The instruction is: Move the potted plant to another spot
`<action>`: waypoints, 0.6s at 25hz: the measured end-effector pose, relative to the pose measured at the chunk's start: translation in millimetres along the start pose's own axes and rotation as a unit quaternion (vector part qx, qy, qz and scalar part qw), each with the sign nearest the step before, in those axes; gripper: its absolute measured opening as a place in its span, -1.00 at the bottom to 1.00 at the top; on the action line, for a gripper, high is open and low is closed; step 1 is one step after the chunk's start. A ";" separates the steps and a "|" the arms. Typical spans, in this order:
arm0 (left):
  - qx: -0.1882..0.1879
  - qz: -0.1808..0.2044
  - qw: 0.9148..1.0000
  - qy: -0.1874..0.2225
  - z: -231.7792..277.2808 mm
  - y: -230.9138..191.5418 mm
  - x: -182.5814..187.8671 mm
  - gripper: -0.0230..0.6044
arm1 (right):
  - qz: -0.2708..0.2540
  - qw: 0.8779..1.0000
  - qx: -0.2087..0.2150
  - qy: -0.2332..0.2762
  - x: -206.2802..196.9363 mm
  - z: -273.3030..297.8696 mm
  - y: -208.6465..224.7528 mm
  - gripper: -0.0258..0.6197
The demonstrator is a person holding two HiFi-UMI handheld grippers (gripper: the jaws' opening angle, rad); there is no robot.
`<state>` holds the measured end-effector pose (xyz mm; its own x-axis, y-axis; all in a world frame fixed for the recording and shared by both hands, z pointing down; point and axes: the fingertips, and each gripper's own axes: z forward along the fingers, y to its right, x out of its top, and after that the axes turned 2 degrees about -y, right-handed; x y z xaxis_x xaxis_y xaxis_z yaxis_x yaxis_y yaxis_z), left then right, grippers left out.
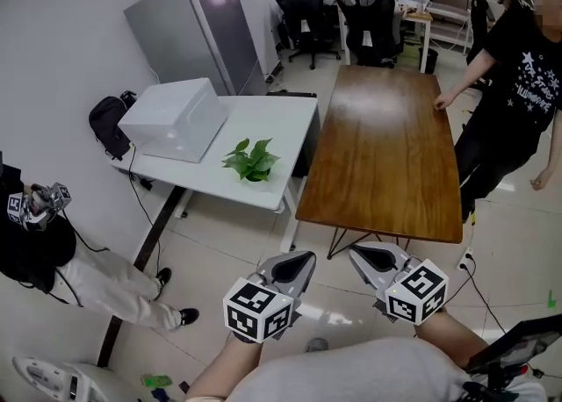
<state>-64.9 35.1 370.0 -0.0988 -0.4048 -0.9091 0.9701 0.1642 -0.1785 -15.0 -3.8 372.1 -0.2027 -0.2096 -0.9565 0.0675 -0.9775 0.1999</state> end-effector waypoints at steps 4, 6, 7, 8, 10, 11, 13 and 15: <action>-0.024 0.012 1.000 0.002 5.9 23.8 4.6 -0.94 | 0.006 1.000 -0.024 -0.008 1.7 -23.5 -4.2 -0.92; -0.036 0.019 0.999 0.004 6.1 36.6 5.2 -0.94 | 0.016 0.999 -0.039 -0.007 -1.5 -35.3 -7.9 -0.92; -0.042 0.024 0.999 0.005 4.7 43.4 5.0 -0.94 | 0.020 0.999 -0.046 -0.007 -4.0 -40.8 -12.0 -0.92; -0.046 0.030 0.998 0.006 2.2 49.7 4.4 -0.94 | 0.022 0.998 -0.051 -0.007 -6.8 -45.6 -17.6 -0.92; -0.051 0.042 0.998 0.009 -5.1 59.7 2.0 -0.94 | 0.024 0.998 -0.059 -0.007 -13.3 -53.1 -31.9 -0.92; -0.052 0.047 0.998 0.011 -9.7 63.4 -0.3 -0.94 | 0.024 0.998 -0.062 -0.007 -17.1 -55.9 -39.9 -0.92; -0.055 0.052 0.997 0.012 -20.6 70.0 -9.7 -0.94 | 0.026 0.997 -0.067 -0.006 -26.0 -60.3 -57.6 -0.92; -0.060 0.058 0.996 0.008 -33.9 76.6 -24.7 -0.94 | 0.027 0.997 -0.075 -0.004 -35.2 -64.3 -77.3 -0.92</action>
<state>4.4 88.2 366.0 0.0086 -0.3632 -0.9317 0.9421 0.3154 -0.1143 49.7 80.7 376.7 -0.2017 -0.2631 -0.9434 0.2243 -0.9500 0.2170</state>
